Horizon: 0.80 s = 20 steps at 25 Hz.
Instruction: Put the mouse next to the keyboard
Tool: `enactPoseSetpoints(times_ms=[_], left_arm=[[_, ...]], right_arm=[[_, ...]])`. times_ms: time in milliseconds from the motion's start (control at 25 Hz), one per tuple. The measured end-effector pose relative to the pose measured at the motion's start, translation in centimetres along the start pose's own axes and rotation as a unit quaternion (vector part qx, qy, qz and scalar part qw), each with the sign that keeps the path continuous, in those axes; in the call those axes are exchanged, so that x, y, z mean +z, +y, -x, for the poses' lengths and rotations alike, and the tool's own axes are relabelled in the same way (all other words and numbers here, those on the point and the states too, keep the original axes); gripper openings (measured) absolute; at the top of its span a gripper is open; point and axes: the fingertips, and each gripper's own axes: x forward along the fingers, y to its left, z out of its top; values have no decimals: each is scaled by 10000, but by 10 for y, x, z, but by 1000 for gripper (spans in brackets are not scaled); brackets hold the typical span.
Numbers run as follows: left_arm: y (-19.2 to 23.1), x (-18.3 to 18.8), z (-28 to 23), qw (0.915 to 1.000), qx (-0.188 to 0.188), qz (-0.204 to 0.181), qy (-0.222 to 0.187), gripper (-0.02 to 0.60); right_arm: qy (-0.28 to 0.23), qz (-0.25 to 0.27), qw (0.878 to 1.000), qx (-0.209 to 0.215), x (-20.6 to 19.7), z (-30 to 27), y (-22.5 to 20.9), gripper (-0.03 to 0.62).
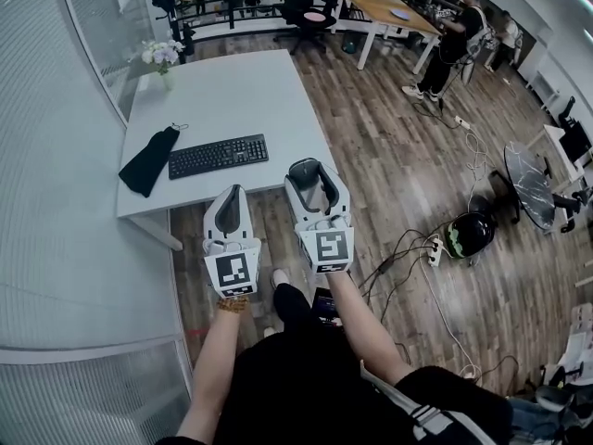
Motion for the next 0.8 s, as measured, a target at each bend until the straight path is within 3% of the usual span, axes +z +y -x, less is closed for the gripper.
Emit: enactPoseSetpoints(times_ms=[800], left_arm=[[24, -22, -115, 10000, 18, 46, -11, 11]], right_arm=[[41, 9, 10000, 73, -26, -108, -44, 260]])
